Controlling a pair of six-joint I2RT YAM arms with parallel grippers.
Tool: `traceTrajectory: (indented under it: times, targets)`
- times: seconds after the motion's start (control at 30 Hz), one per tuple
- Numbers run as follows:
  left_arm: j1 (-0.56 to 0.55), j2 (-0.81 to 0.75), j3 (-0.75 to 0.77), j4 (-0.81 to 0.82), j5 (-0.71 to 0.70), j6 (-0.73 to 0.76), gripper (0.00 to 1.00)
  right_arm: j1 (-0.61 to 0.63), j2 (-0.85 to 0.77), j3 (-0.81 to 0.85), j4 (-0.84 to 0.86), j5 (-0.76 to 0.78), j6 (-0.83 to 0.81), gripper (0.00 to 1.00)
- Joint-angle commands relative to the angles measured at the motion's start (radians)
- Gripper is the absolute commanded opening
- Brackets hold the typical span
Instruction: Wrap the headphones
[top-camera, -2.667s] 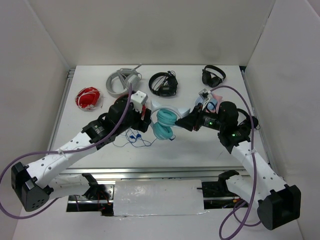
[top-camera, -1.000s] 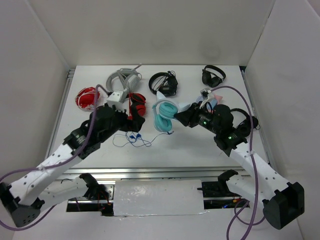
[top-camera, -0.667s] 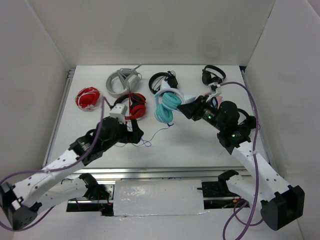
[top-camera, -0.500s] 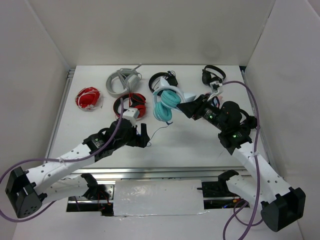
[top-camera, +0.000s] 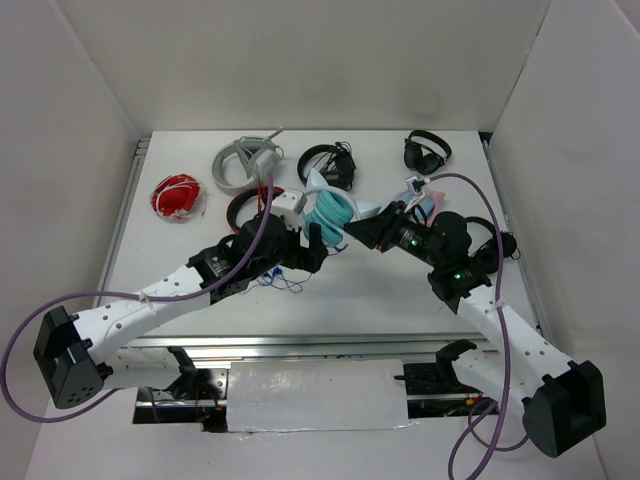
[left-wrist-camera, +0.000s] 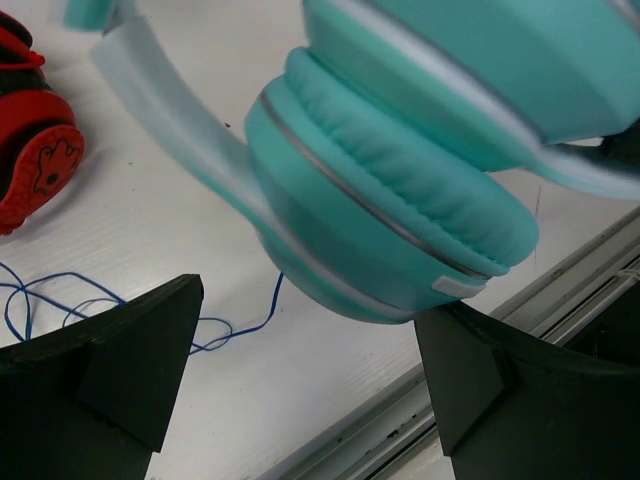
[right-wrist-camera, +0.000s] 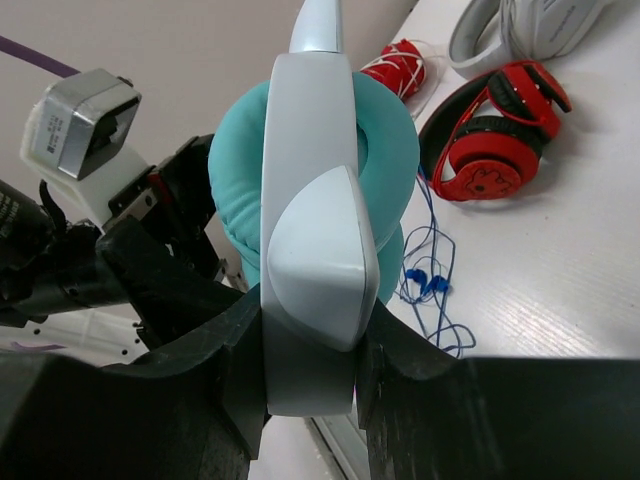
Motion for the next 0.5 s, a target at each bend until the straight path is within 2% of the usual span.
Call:
traceTrajectory:
  times: [0.0, 0.2, 0.47]
  targets:
    - [-0.004, 0.004, 0.069, 0.141, -0.001, 0.042, 0.99, 0.038, 0.007, 0.036, 0.068, -0.081, 0.01, 0.0]
    - [-0.015, 0.012, 0.12, 0.08, -0.011, 0.073, 0.99, 0.036, 0.025, 0.085, 0.011, -0.055, -0.021, 0.0]
    - [-0.017, -0.126, 0.032, -0.025, -0.109, 0.05, 0.99, -0.034, 0.028, 0.248, -0.265, -0.009, -0.162, 0.0]
